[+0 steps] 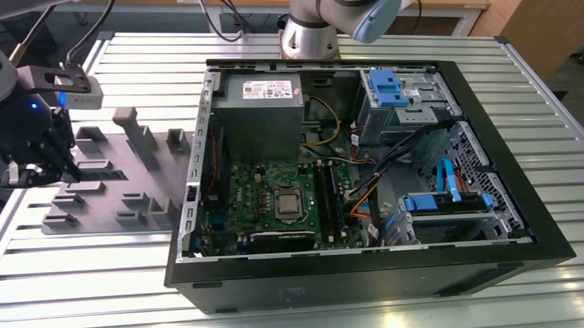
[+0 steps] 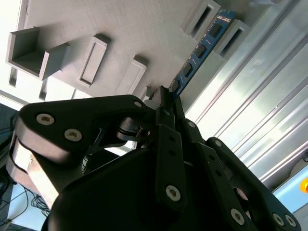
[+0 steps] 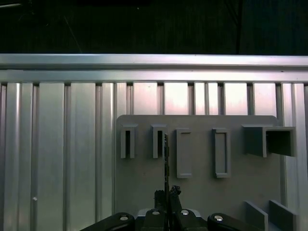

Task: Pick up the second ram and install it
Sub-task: 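Pick up the second ram and move it above second insertion slot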

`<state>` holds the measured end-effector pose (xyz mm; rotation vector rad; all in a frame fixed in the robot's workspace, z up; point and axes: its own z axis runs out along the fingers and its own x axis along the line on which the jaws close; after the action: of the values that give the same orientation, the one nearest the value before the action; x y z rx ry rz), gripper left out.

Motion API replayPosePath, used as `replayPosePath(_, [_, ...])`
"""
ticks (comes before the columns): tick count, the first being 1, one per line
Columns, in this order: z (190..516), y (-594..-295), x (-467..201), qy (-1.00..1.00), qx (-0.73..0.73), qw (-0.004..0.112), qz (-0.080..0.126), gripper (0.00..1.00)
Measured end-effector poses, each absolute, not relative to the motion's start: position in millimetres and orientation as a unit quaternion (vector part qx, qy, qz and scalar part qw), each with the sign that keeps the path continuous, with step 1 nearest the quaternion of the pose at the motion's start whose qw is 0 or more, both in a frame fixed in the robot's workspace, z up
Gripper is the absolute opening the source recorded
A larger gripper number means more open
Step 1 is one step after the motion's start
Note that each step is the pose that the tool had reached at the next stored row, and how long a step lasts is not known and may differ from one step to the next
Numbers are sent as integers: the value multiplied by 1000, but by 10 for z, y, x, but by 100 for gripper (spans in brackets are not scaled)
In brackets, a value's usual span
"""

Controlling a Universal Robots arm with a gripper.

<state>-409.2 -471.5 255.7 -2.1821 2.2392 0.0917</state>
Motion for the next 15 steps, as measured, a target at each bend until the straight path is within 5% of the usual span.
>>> replayPosePath(15, [2595, -4715, -4093, 716, -698, 7, 29, 14])
